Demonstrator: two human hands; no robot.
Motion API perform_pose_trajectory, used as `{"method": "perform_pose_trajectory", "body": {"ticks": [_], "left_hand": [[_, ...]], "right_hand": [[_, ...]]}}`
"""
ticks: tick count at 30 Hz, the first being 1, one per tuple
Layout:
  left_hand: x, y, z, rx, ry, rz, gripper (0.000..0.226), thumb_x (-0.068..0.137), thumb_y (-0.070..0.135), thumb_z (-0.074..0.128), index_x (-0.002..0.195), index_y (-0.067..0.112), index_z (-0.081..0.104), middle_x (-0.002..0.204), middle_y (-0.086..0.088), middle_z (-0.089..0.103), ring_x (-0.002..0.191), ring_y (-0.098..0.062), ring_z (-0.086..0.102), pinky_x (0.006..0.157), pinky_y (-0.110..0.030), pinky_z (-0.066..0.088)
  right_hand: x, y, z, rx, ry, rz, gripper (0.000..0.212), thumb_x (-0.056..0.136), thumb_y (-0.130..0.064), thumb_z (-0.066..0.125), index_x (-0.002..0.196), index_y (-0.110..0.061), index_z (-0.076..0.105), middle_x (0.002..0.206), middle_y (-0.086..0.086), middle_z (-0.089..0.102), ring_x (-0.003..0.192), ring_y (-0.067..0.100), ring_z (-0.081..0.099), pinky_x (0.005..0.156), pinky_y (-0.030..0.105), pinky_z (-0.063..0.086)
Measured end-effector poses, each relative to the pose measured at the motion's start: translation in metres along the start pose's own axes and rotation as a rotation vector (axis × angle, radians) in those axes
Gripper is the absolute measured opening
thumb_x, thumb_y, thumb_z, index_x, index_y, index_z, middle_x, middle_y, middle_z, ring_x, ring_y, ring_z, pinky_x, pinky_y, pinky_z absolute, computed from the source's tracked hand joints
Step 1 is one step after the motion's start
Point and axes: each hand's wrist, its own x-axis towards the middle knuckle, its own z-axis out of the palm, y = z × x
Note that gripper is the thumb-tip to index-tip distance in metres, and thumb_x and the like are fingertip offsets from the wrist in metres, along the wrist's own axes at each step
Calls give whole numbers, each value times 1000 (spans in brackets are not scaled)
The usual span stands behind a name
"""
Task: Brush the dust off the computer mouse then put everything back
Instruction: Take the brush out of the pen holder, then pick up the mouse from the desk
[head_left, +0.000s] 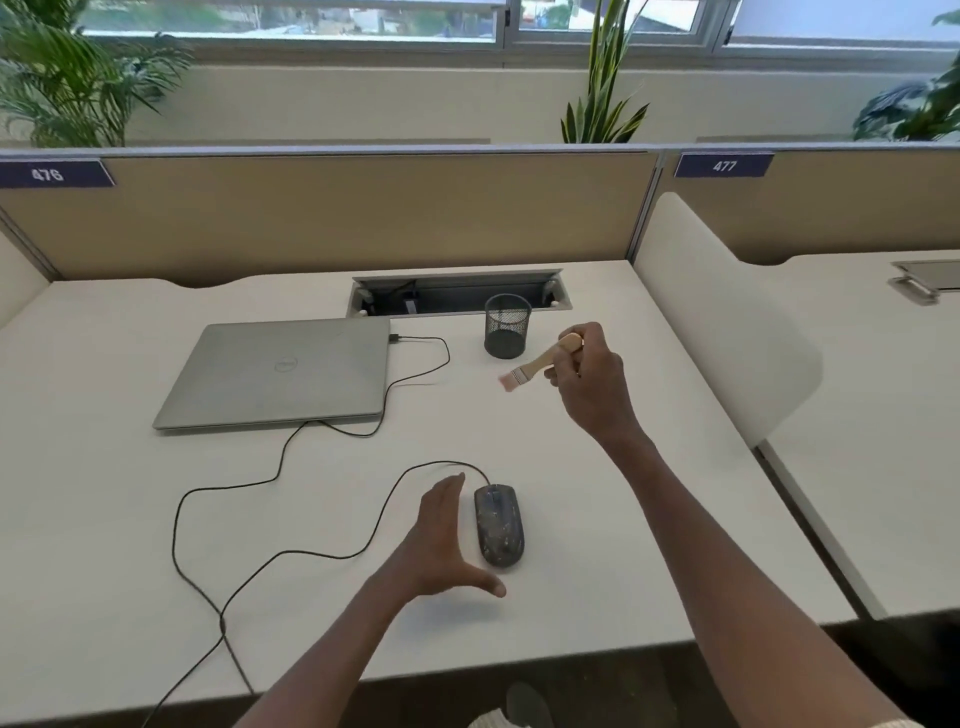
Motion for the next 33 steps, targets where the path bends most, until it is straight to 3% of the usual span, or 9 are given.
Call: {"method": "perform_pose_trajectory", "body": {"ticks": [5, 11, 28, 33], "left_hand": [[6, -2, 13, 9, 38, -21, 171, 25, 96, 70, 160, 17, 1, 166, 4, 4, 151, -13, 1, 119, -29, 12], [17, -3, 23, 74, 131, -32, 168, 23, 102, 60, 159, 17, 10, 160, 5, 12, 145, -16, 10, 122, -35, 19], [21, 0, 26, 73, 166, -6, 138, 35, 84, 76, 152, 24, 32, 148, 7, 22, 136, -18, 17, 116, -34, 25], [19, -2, 29, 59, 198, 5, 123, 39, 80, 77, 142, 25, 41, 141, 8, 28, 133, -19, 24, 109, -30, 29]], "right_hand": [[-15, 8, -11, 2, 11, 20, 7, 101, -7, 48, 108, -9, 49, 87, 14, 70, 76, 33, 73, 71, 53, 58], [-23, 15, -21, -10, 19, 31, 8, 102, -8, 49, 106, -15, 47, 87, 7, 69, 75, 22, 75, 70, 46, 61], [-39, 17, -33, -33, -2, 58, 8, 102, -10, 48, 104, -17, 47, 84, 1, 67, 72, 14, 75, 71, 46, 60], [-48, 17, -39, -48, 10, 72, 9, 101, -8, 48, 107, -14, 48, 86, 8, 70, 74, 20, 75, 72, 48, 59]]}}
